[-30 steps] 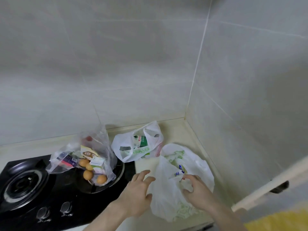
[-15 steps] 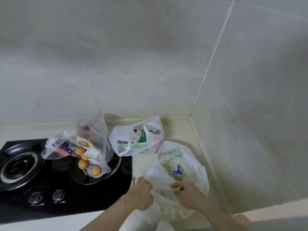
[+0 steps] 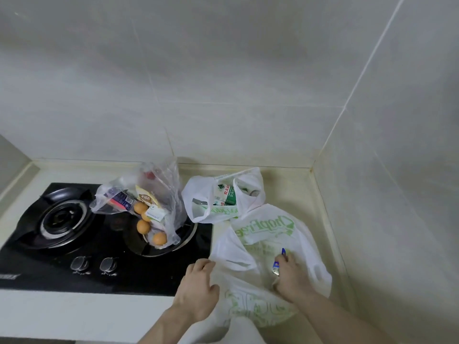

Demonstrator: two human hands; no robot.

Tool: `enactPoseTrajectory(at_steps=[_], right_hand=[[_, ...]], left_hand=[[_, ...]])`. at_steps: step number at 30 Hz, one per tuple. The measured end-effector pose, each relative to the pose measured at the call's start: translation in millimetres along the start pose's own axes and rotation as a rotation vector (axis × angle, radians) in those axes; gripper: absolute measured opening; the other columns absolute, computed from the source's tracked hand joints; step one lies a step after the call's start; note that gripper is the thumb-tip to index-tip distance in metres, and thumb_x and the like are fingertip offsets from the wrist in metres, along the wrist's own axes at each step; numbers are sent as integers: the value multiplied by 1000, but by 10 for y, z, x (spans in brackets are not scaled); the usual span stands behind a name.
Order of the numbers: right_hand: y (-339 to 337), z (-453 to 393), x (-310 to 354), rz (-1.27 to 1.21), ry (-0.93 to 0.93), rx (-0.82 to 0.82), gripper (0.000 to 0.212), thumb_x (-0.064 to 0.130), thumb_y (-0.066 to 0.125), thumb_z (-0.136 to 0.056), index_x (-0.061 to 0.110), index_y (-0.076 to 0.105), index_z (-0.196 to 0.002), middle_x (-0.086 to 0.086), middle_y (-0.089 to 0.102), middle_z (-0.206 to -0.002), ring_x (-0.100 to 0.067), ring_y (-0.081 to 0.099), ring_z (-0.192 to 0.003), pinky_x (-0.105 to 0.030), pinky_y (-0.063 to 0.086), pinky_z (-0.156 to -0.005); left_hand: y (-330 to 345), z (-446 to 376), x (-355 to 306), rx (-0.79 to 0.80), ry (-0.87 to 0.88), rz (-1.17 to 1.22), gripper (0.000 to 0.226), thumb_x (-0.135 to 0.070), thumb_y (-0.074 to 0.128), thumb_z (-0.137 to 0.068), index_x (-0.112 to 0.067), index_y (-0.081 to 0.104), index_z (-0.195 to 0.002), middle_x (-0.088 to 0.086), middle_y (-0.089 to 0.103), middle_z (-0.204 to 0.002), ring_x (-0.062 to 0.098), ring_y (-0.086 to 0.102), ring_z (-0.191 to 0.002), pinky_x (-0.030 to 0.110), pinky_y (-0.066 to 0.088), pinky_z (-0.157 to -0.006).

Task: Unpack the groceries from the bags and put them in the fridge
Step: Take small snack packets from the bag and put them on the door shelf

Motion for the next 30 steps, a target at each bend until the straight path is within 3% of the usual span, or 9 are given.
enactPoseTrajectory(at_steps=[4,8,14,17,21,23,26,28,30], right_hand=[[-43,-41,-11,-40,-17,-9,22,10,65,-82,19,53,-99,3,46,-99,-17,48,-80,-31,42,-68],[-27,-9,-146,-212,48,-41,22,7,63,-83,27,53,-86,6,58,-89,-15,58,-78,-34,53,-72],[-483,363,-233,-946,170,-298,21,10,84,-78,22,68,-84,-3,75,-86,-24,72,-79,-42,62,-80],[-721,703,35,-1216,66,-180,26,-1,85,-77,16,78,-94,-13,77,-94,-24,75,-83,-37,64,-74],[-983,1114,385,-1152,-115,-113,40,-5,84,-76,21,78,-105,-4,73,-93,-22,75,-85,-28,59,-66],[-984,1165,427,-1134,-106,-115,44,-7,83,-77,15,72,-113,-2,69,-94,-13,74,-83,-16,50,-56],[-896,1103,365,-1148,-79,-90,40,0,84,-80,15,70,-113,-4,71,-103,-8,74,-85,-14,48,-53],[-707,953,208,-1024,-33,-69,31,10,83,-84,22,70,-110,3,71,-108,-7,72,-90,-18,54,-58],[-434,758,-40,-765,46,-64,26,14,74,-91,27,68,-113,9,67,-116,-6,67,-98,-28,61,-76]], left_hand=[[-28,16,-39,4,42,57,60,-23,50,-91,-23,46,-150,-10,31,-156,16,31,-140,24,30,-117],[-124,-10,-223,-15,134,65,57,-21,52,-87,-29,52,-143,-12,33,-153,14,34,-137,26,34,-115],[-353,8,-765,-81,332,200,44,-28,56,-84,-37,60,-127,-21,48,-125,-1,50,-110,20,44,-98],[-266,-42,-966,7,300,342,34,-36,64,-91,-40,61,-125,-24,58,-118,-3,61,-86,21,51,-86],[-100,-110,-1112,155,209,610,14,-28,67,-96,-29,71,-110,-9,76,-98,7,66,-67,17,51,-62],[-102,-106,-1144,163,231,635,8,-21,65,-97,-22,73,-100,-1,77,-86,12,68,-67,23,56,-63],[-172,-77,-1064,127,205,616,10,-21,63,-98,-21,73,-94,-4,77,-82,9,68,-65,27,59,-71],[-234,-42,-949,89,171,614,11,-21,62,-99,-21,71,-94,-7,78,-81,8,67,-65,29,59,-76],[-303,-3,-817,46,148,603,10,-22,62,-99,-23,71,-94,-9,78,-81,8,68,-66,30,59,-78]])
Point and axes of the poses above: each hand's wrist, its own z-axis away from the middle knuckle, its own y-axis out of the palm, x = y × z, the point moved 10 cm from there along -z, towards the middle knuckle
